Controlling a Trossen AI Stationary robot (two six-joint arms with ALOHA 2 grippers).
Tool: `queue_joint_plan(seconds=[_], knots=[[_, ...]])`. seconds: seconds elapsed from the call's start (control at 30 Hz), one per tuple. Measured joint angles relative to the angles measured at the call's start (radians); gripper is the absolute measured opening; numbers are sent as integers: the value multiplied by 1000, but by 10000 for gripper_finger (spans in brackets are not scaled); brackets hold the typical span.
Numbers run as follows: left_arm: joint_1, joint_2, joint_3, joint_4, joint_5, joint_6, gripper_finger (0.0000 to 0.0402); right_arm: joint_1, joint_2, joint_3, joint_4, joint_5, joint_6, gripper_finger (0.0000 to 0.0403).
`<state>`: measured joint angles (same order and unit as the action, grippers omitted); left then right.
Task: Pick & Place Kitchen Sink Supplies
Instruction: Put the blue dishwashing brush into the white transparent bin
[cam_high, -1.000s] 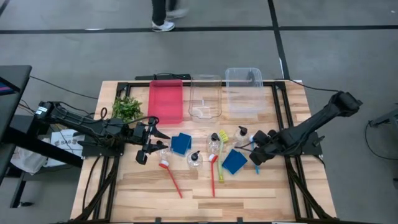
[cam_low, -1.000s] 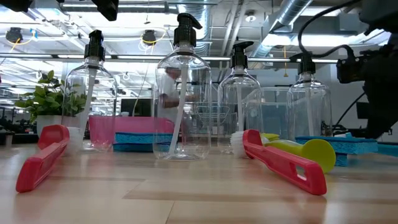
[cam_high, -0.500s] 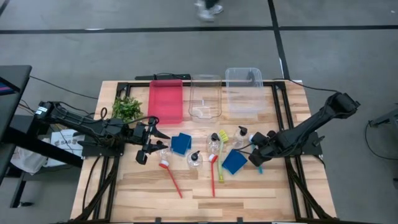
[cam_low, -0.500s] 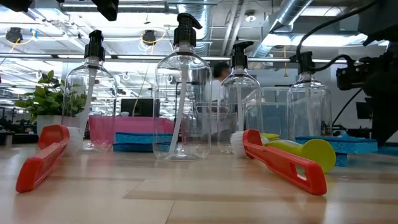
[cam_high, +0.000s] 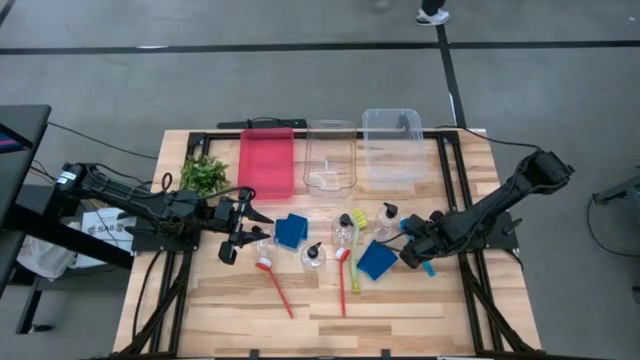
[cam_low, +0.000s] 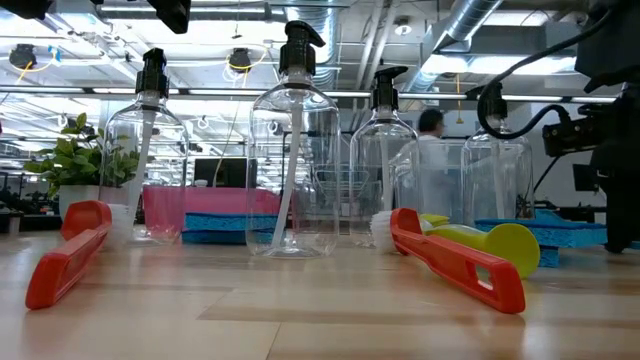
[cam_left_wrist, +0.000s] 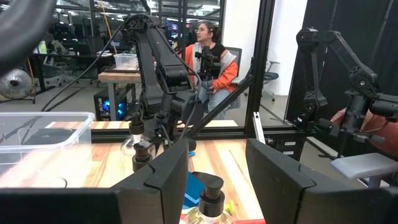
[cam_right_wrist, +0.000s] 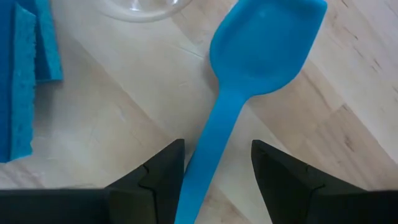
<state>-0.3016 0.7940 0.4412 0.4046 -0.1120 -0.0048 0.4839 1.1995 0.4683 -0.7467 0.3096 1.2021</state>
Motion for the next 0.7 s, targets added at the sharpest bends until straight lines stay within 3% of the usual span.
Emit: queue_joint_plan(seconds=[0.2, 0.53, 0.7], knots=[[0, 0, 0, 0, 0, 0, 163, -1, -1, 0, 2, -27, -4, 161], [0, 0, 0, 0, 0, 0, 163, -1, -4, 3, -1, -116, -6, 71], [0, 0, 0, 0, 0, 0, 163, -1, -5, 3, -3, -123, -31, 45]])
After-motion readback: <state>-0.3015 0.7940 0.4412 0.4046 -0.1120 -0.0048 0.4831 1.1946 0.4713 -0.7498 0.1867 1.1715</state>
